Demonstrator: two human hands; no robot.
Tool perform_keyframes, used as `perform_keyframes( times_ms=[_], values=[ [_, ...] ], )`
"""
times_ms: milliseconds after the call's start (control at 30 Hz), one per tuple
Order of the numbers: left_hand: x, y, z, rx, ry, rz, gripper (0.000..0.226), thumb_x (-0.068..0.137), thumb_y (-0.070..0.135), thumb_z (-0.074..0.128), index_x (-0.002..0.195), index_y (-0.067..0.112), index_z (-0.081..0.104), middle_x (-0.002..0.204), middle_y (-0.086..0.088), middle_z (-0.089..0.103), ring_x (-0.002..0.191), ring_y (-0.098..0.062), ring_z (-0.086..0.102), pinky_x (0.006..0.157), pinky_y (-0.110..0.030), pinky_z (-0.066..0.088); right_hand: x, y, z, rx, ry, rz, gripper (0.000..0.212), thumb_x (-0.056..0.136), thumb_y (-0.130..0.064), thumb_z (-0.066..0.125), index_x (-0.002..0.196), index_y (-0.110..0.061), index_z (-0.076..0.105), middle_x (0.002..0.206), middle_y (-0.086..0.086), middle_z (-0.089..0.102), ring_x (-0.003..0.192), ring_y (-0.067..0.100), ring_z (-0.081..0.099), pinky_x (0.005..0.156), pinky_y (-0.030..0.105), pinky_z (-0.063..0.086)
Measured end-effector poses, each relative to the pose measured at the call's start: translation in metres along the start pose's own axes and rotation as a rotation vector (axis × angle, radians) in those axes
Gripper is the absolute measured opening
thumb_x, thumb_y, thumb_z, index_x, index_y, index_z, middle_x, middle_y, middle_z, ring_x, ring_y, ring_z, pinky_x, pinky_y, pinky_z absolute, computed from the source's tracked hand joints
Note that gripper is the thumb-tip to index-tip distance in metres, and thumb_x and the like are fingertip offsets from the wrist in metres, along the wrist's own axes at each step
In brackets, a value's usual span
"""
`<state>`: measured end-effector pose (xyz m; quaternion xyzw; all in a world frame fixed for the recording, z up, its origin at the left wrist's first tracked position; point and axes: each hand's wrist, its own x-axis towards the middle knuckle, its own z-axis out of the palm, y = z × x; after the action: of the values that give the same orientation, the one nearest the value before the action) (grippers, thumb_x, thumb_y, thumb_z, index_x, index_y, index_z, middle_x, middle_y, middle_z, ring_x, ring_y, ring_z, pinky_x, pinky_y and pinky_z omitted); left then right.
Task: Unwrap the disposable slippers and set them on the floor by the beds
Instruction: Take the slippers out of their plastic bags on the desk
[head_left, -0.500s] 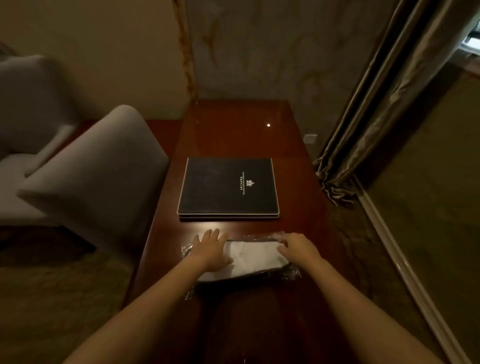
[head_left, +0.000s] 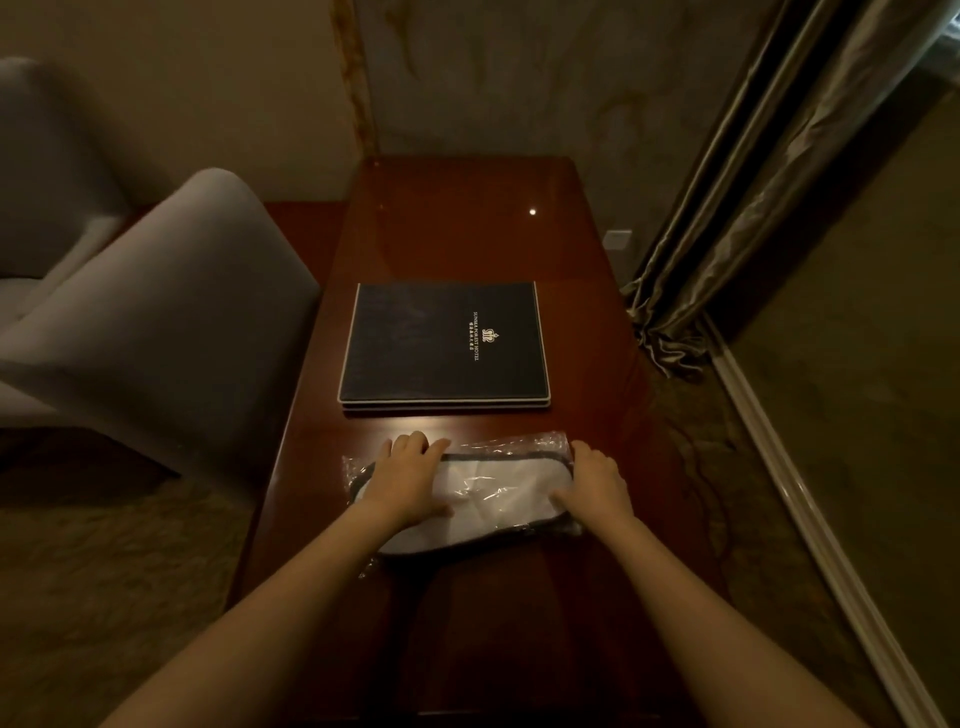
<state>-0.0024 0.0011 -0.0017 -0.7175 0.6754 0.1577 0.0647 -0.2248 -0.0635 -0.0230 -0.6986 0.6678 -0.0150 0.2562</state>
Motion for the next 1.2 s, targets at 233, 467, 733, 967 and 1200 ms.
perform_keyframes(
  times_ms=[233,467,733,967,1200],
  values=[
    [-0.018,0.003,-0.036,-0.059,-0.038,0.001,0.066,0.069,0.046,0.074,0.124,0.017,0.051,0.123,-0.005,0.049,0.109,-0.023,0.051,0.09,-0.033,0.045,-0.009,0.005,-0.035,0.245,-0.045,-0.096,0.035,0.077,-0.023,0.072,0.109,-0.014,0.059,0.115,0.007,0.052,0.092,0.014,0.049,0.072,0.02,0.042],
    [-0.058,0.002,-0.096,-0.261,0.098,0.083,0.028,0.077,0.035,0.071,0.097,0.024,0.056,0.089,0.01,0.059,0.081,-0.01,0.056,0.072,-0.025,0.046,-0.028,-0.01,-0.097,0.454,0.04,-0.279,0.02,0.074,-0.02,0.075,0.083,-0.025,0.058,0.099,-0.001,0.053,0.085,0.014,0.054,0.063,0.016,0.044],
    [-0.1,0.004,-0.102,0.054,0.776,0.142,0.026,0.059,0.005,0.084,0.076,0.01,0.065,0.076,-0.007,0.069,0.071,-0.026,0.066,0.067,-0.037,0.051,-0.052,-0.027,-0.148,0.536,0.051,-0.445,0.029,0.093,-0.019,0.047,0.1,-0.044,0.06,0.098,-0.023,0.063,0.097,0.024,0.065,0.083,0.04,0.056],
    [-0.107,0.002,-0.082,0.063,0.9,0.112,0.026,0.055,0.001,0.085,0.074,0.004,0.068,0.078,-0.012,0.07,0.071,-0.031,0.067,0.066,-0.037,0.051,-0.071,-0.062,-0.123,0.036,0.132,-0.557,0.034,0.08,-0.046,0.062,0.103,-0.021,0.063,0.094,-0.007,0.059,0.082,0.009,0.057,0.068,0.016,0.047],
    [-0.109,0.0,-0.076,0.066,0.964,0.045,0.022,0.057,-0.001,0.083,0.072,0.003,0.067,0.078,-0.014,0.071,0.073,-0.034,0.067,0.066,-0.039,0.051,-0.066,-0.07,-0.104,0.131,0.166,-0.446,0.01,0.087,-0.02,0.062,0.093,-0.013,0.066,0.099,0.002,0.063,0.073,0.003,0.052,0.061,0.01,0.04]
  ],
)
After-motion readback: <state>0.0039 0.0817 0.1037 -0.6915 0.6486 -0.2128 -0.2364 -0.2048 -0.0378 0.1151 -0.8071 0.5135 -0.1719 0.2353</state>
